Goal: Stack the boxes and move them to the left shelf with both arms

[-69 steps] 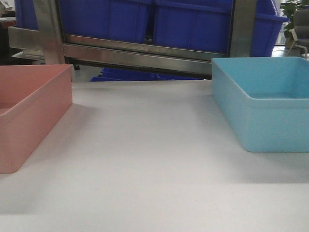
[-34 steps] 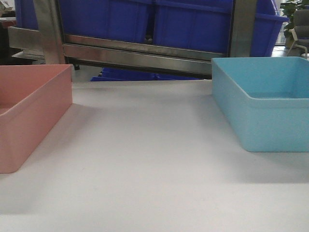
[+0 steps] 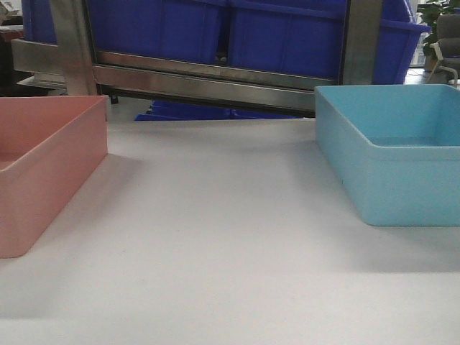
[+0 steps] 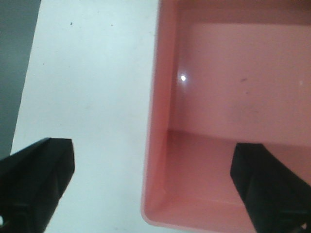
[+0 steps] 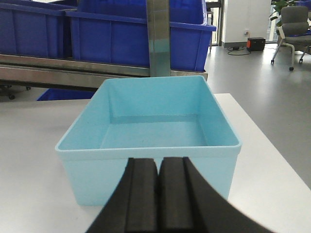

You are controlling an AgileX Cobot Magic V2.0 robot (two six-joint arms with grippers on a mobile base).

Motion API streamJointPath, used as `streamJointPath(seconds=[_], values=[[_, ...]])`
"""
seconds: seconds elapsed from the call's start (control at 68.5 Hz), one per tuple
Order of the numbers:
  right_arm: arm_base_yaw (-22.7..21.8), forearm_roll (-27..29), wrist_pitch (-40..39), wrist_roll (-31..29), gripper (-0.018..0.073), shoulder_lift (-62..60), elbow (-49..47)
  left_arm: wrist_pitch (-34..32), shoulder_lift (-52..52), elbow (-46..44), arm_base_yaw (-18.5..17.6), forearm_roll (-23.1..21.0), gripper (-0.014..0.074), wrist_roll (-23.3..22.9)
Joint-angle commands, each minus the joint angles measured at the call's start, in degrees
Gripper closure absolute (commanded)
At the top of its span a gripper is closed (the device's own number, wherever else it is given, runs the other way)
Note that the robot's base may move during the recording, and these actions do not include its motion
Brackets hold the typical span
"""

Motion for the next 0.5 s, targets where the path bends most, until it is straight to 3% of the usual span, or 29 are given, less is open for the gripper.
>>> streamJointPath(seconds=[0.0, 0.161, 0.292, 0.482], values=[[0.07, -0.34, -5.08, -0.71, 0.0504, -0.24, -0.28, -1.55, 3.42, -4.98, 1.59, -0.69, 0.0042, 1.19], [0.07, -0.34, -5.03, -0.71, 0.0504, -0.24, -0.28, -3.02, 12.49, -8.19, 2.24, -2.91, 0.0042, 1.71], [0.07, -0.34, -5.03, -0.71, 0.0504, -0.24, -0.28, -3.02, 18.09, -9.89, 2.24, -7.21, 0.0042, 4.48], [0.07, -0.34, -5.03, -0.71, 0.0504, -0.24, -0.28, -4.37, 23.0, -10.27, 2.24, -6.93, 0.0043, 4.57]])
